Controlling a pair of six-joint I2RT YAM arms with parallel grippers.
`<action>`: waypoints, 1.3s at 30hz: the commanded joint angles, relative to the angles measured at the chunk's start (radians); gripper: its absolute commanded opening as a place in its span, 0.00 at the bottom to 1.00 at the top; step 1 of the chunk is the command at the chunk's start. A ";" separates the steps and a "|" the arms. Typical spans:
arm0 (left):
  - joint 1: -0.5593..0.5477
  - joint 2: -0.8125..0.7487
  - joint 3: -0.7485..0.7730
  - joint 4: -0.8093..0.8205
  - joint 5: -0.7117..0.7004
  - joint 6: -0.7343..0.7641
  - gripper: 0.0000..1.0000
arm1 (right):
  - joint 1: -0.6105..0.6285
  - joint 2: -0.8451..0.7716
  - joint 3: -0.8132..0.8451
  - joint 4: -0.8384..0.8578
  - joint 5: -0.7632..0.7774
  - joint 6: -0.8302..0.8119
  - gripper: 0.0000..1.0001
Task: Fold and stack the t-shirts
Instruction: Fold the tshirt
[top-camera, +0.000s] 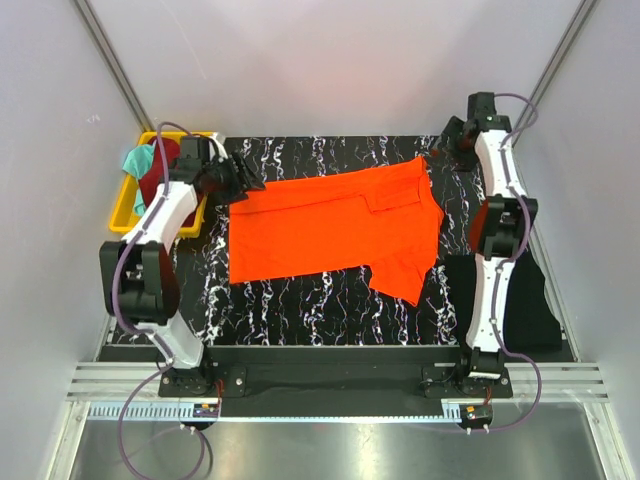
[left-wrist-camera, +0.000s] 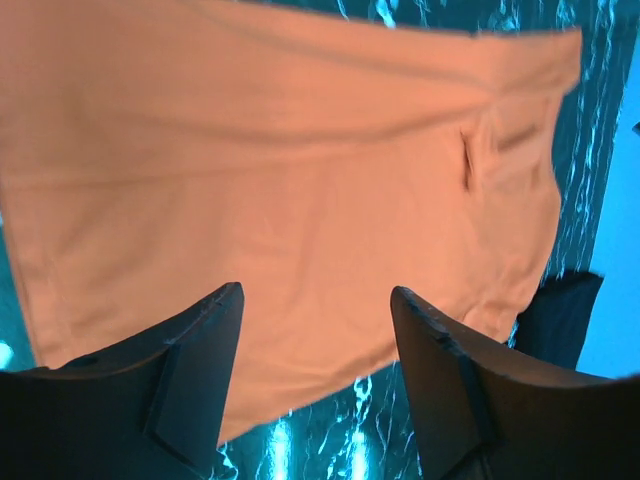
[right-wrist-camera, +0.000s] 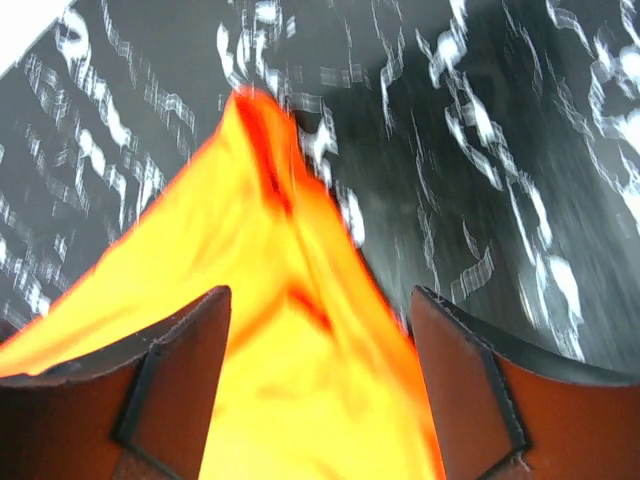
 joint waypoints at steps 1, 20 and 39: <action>-0.055 -0.124 -0.142 -0.028 -0.041 0.020 0.64 | 0.009 -0.239 -0.194 -0.073 -0.017 0.026 0.80; -0.058 -0.583 -0.693 -0.045 -0.212 -0.094 0.65 | 0.157 -1.086 -1.484 0.174 -0.270 0.044 0.74; 0.065 -0.688 -0.865 -0.042 -0.255 -0.313 0.62 | 0.043 -1.249 -1.838 0.231 -0.385 0.207 0.66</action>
